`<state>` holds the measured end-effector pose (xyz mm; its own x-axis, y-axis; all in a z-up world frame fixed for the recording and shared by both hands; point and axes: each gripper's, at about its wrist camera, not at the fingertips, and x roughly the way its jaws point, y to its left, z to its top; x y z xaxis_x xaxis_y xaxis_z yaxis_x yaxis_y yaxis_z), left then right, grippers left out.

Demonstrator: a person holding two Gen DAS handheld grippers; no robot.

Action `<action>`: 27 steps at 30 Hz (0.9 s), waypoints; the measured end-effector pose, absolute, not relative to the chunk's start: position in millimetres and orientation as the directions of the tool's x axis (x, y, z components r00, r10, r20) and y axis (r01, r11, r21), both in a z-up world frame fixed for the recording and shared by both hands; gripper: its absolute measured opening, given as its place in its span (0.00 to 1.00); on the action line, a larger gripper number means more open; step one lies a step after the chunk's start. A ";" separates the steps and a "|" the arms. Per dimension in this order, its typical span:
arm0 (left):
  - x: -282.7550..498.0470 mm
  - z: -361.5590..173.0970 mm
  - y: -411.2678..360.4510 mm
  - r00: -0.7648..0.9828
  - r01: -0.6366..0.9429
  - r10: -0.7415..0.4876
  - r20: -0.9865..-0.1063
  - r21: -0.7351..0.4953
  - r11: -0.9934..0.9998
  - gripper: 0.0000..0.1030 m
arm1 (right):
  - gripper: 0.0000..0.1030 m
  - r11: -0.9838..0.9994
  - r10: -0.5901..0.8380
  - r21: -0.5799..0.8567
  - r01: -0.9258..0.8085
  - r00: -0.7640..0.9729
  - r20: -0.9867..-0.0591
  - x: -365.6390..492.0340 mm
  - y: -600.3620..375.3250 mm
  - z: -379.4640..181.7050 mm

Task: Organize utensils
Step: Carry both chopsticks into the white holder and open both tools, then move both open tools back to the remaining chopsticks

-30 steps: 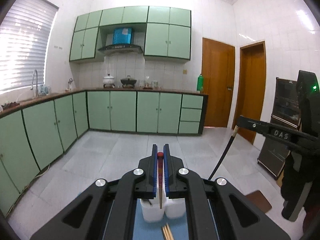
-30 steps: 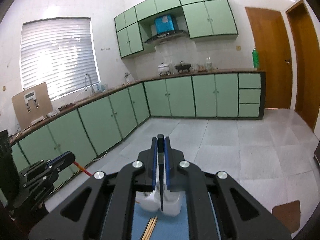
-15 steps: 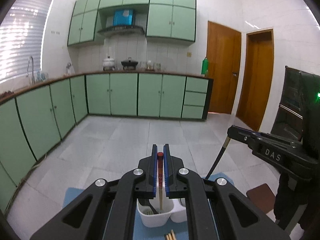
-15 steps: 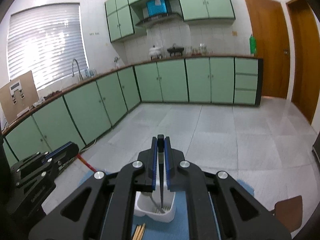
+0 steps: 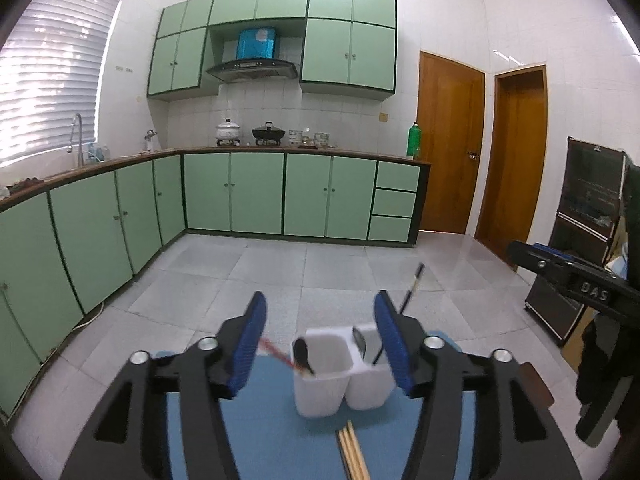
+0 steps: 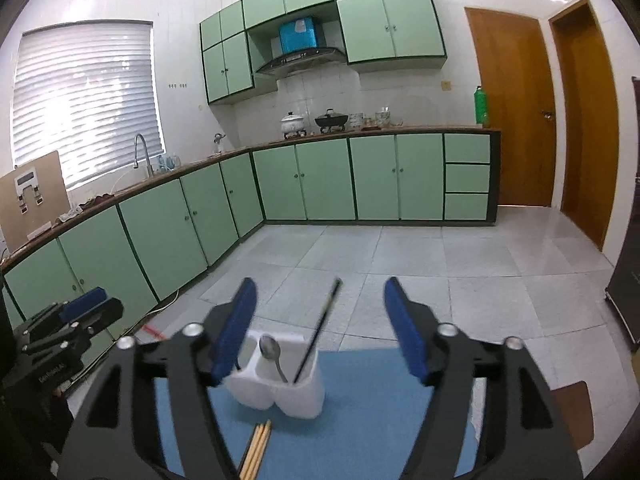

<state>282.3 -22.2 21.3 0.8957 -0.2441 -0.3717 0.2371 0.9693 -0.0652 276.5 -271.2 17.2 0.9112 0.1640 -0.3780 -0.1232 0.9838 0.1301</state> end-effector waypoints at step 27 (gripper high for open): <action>165.8 -192.7 4.8 0.649 0.123 -0.089 -0.756 -0.011 0.992 0.78 | 0.87 0.984 0.179 0.140 -0.112 0.634 -0.753 129.1 -184.9 -204.3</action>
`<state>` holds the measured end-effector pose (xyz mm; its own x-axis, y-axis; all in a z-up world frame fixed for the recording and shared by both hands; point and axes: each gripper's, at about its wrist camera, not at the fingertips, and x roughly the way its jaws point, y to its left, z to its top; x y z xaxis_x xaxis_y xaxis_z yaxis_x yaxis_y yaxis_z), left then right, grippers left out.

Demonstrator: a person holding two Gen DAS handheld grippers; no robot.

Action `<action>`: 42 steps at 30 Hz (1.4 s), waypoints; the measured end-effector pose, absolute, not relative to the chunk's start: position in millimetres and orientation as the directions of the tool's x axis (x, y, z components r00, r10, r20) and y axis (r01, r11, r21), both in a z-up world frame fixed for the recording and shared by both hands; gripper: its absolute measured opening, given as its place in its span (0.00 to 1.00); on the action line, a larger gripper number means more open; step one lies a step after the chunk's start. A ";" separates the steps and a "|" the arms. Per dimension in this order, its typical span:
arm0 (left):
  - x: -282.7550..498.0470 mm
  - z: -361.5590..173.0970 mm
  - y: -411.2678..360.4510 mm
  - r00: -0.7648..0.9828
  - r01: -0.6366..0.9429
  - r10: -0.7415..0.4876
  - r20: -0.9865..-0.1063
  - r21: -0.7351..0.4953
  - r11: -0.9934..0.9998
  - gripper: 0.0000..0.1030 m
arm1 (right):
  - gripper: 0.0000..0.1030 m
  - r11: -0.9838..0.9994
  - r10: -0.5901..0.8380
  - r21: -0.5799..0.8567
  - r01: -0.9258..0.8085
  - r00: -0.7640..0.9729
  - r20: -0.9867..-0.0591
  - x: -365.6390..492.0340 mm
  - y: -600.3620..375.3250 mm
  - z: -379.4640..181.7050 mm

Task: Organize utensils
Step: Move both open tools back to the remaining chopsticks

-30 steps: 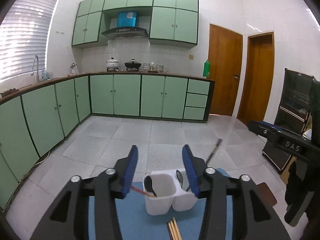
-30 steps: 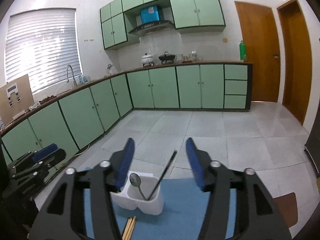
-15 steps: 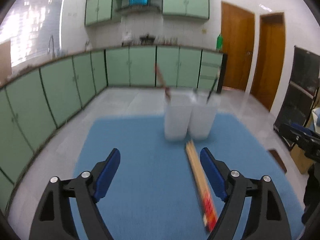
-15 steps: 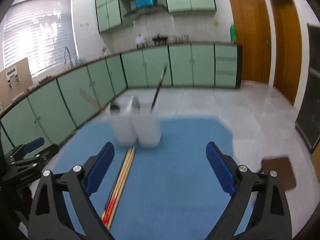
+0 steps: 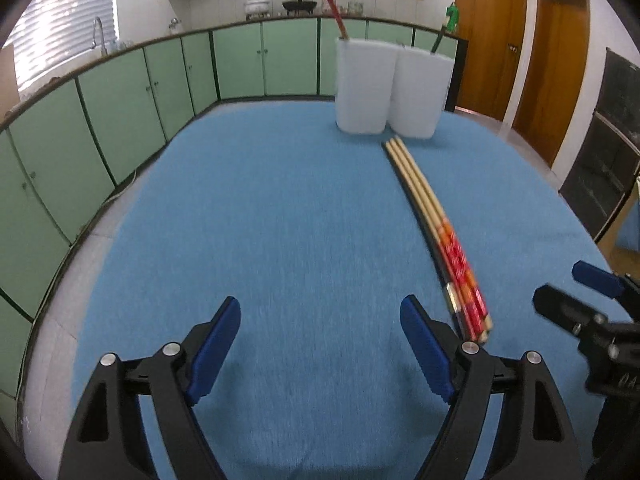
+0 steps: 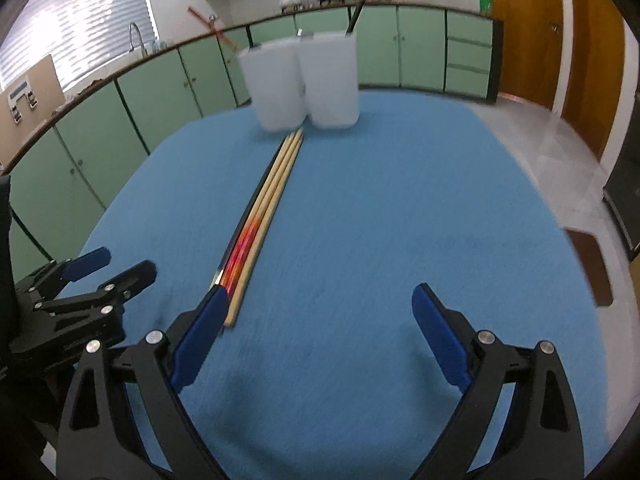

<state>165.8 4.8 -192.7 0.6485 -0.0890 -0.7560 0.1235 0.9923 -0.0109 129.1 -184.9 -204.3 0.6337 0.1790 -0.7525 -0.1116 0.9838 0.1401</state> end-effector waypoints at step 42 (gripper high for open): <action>165.5 -199.8 15.0 0.613 0.107 -0.080 -0.786 -0.018 0.994 0.80 | 0.78 0.990 0.098 0.015 -0.143 0.590 -0.802 140.8 -163.2 -214.7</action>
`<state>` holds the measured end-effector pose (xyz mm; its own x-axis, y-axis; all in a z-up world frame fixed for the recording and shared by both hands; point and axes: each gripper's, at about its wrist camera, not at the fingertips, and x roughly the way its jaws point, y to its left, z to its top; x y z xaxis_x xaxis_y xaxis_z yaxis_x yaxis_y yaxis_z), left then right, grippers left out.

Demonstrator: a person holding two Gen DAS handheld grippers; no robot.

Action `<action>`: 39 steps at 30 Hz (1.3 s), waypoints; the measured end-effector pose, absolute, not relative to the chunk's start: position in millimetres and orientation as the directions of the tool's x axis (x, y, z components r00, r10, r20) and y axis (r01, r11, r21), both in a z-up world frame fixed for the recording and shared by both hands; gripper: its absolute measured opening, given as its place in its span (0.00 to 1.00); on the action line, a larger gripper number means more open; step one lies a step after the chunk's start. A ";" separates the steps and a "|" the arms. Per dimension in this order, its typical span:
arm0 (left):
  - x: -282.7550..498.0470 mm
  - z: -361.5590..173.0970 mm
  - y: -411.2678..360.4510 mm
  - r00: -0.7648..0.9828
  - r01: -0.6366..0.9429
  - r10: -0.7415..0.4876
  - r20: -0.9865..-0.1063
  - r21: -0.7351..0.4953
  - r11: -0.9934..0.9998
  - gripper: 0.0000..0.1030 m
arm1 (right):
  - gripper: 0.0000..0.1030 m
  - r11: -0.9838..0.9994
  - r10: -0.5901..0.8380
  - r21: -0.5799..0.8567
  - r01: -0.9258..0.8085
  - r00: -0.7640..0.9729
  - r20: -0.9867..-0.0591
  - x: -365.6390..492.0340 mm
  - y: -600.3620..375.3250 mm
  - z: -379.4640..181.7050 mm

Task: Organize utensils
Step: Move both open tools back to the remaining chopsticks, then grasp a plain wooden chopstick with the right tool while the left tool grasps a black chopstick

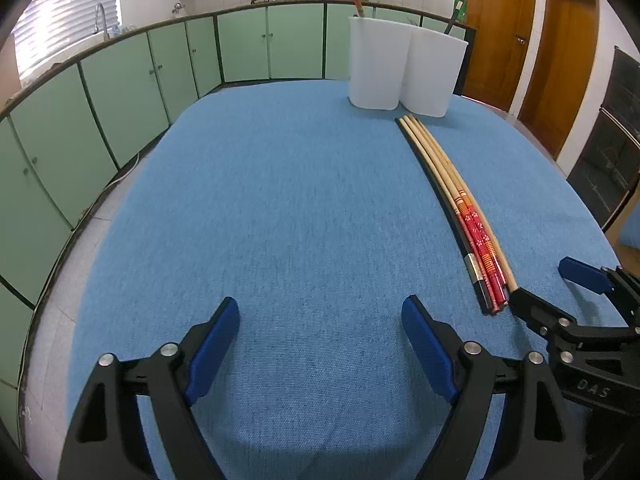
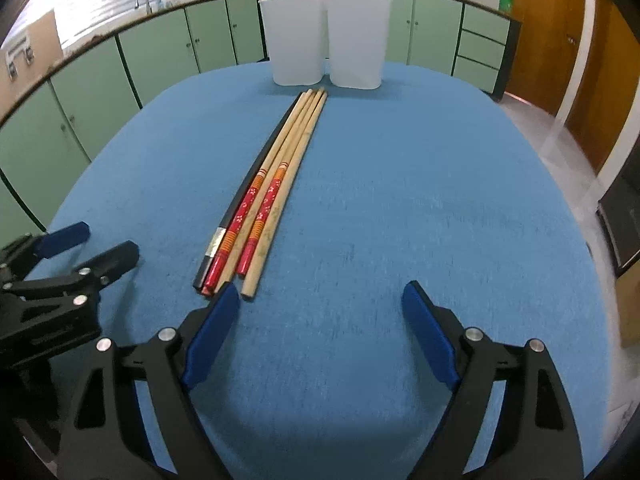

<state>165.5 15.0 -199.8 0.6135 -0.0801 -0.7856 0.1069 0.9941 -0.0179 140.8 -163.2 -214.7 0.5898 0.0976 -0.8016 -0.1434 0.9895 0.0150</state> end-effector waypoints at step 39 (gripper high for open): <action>166.2 -201.1 -30.0 0.598 0.200 -0.133 -0.790 -0.013 0.980 0.85 | 0.06 0.987 0.158 0.119 -0.103 0.615 -0.773 136.8 -201.4 -211.3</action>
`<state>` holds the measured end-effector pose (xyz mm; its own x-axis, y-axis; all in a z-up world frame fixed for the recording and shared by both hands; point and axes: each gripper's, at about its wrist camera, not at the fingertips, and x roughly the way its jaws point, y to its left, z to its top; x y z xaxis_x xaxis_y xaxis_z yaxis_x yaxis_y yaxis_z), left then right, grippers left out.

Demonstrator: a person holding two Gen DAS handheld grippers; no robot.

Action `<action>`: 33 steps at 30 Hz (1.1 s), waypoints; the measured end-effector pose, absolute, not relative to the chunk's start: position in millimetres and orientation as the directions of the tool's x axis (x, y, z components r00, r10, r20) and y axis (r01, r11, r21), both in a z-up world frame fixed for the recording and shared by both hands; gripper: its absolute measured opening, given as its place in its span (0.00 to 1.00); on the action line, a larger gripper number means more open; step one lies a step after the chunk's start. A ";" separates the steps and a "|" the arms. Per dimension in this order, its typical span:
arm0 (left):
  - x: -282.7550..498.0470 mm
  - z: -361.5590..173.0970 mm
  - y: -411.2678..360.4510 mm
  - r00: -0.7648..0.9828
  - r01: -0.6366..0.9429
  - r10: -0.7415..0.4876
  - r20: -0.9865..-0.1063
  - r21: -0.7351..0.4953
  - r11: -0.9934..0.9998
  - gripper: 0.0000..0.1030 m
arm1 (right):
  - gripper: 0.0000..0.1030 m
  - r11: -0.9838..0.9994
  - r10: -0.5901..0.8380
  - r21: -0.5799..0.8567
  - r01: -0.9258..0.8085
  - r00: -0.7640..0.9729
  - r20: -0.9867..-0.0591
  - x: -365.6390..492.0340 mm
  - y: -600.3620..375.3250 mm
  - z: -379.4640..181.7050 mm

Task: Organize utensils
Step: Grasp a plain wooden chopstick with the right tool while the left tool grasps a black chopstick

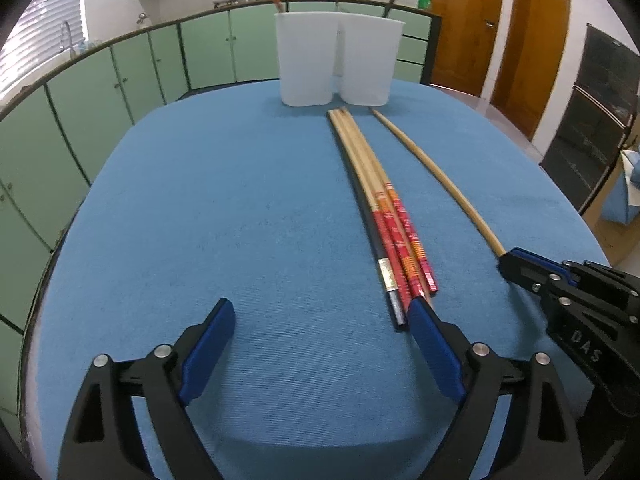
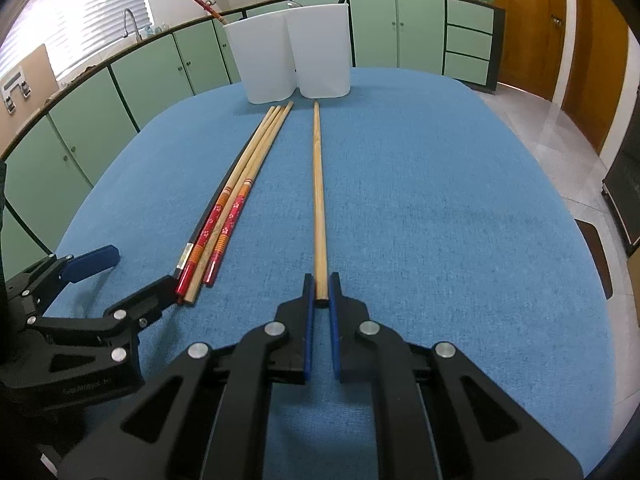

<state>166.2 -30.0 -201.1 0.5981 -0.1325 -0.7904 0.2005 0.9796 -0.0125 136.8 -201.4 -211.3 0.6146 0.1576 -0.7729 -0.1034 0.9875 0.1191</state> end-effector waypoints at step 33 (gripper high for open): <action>151.2 -167.8 -28.0 0.644 0.236 -0.224 -0.731 -0.089 0.968 0.06 | 0.06 0.979 0.204 0.170 -0.116 0.668 -0.716 123.5 -214.5 -183.3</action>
